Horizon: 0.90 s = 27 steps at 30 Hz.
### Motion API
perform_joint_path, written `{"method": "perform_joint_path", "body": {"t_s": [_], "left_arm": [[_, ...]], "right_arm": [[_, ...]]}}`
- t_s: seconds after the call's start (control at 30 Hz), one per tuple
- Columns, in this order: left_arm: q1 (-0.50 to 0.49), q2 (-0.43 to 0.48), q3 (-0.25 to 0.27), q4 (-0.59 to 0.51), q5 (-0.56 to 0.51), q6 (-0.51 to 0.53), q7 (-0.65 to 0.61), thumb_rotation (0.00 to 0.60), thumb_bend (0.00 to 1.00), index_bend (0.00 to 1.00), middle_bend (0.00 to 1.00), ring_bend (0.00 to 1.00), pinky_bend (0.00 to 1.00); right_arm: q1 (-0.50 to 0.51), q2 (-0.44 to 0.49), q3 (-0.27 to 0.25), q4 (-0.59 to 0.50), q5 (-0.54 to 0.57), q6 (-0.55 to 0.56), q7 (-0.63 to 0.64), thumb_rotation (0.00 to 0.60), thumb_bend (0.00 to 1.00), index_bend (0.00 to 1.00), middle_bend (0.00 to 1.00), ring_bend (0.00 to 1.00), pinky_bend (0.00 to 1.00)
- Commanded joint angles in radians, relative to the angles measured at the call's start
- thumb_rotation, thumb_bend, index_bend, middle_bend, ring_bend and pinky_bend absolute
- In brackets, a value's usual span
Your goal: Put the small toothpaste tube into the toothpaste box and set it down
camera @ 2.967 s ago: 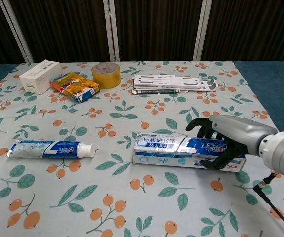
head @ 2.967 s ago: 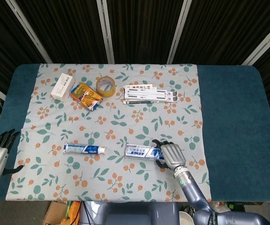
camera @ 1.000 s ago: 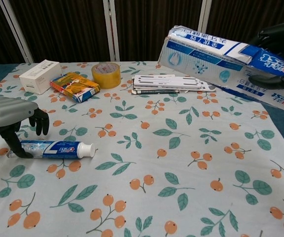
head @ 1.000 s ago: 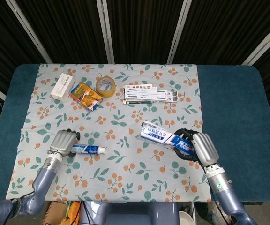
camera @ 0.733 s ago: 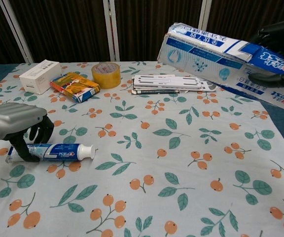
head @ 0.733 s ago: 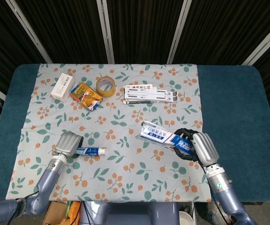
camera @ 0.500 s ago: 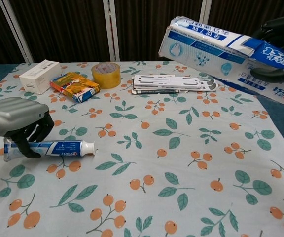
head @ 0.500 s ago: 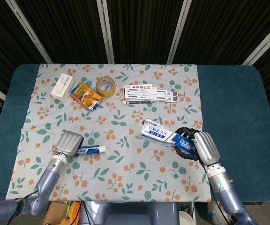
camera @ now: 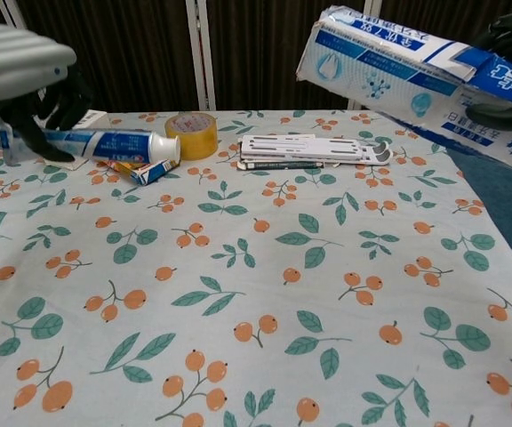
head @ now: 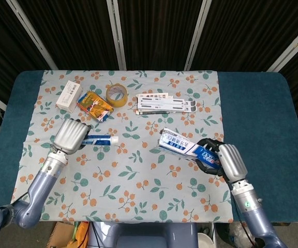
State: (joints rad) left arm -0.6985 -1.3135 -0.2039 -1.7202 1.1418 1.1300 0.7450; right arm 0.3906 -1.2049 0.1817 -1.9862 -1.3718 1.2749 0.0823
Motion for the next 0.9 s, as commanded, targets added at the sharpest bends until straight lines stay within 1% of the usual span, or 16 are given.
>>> {"method": "perform_joint_path", "body": {"t_s": [0.03, 0.17, 0.23, 0.5, 0.67, 0.77, 0.9], "left_arm": [[-0.042, 0.072, -0.042, -0.039, 0.044, -0.019, 0.002, 0.600, 0.41, 0.69, 0.70, 0.59, 0.66], [-0.085, 0.137, -0.065, -0.062, 0.094, -0.059, 0.004, 0.600, 0.41, 0.69, 0.70, 0.59, 0.66], [-0.108, 0.162, -0.068, -0.069, 0.125, -0.078, 0.017, 0.600, 0.41, 0.69, 0.70, 0.59, 0.66], [-0.169, 0.196, -0.076, -0.092, 0.169, -0.123, 0.060, 0.600, 0.41, 0.70, 0.71, 0.60, 0.66], [-0.193, 0.184, -0.086, -0.085, 0.173, -0.117, 0.083, 0.600, 0.41, 0.71, 0.72, 0.60, 0.66], [-0.223, 0.172, -0.093, -0.055, 0.207, -0.108, 0.140, 0.600, 0.41, 0.71, 0.72, 0.60, 0.67], [-0.241, 0.127, -0.115, -0.048, 0.188, -0.083, 0.132, 0.600, 0.41, 0.71, 0.72, 0.60, 0.67]], "right_arm": [[-0.003, 0.005, 0.002, 0.002, 0.003, 0.002, 0.002, 0.600, 0.34, 0.45, 0.50, 0.47, 0.50], [-0.006, 0.011, 0.006, 0.007, 0.017, -0.001, 0.010, 0.600, 0.34, 0.45, 0.50, 0.47, 0.50], [-0.006, 0.013, 0.007, 0.009, 0.023, -0.003, 0.012, 0.600, 0.34, 0.45, 0.50, 0.47, 0.50], [-0.010, 0.017, 0.007, 0.002, 0.020, -0.001, 0.016, 0.600, 0.34, 0.45, 0.50, 0.47, 0.50], [-0.012, 0.021, 0.008, -0.004, 0.018, 0.001, 0.022, 0.600, 0.34, 0.45, 0.50, 0.47, 0.50], [-0.014, 0.024, 0.008, -0.010, 0.015, 0.001, 0.025, 0.600, 0.34, 0.45, 0.50, 0.47, 0.50], [-0.016, 0.027, 0.006, -0.017, 0.009, 0.003, 0.027, 0.600, 0.34, 0.45, 0.50, 0.47, 0.50]]}}
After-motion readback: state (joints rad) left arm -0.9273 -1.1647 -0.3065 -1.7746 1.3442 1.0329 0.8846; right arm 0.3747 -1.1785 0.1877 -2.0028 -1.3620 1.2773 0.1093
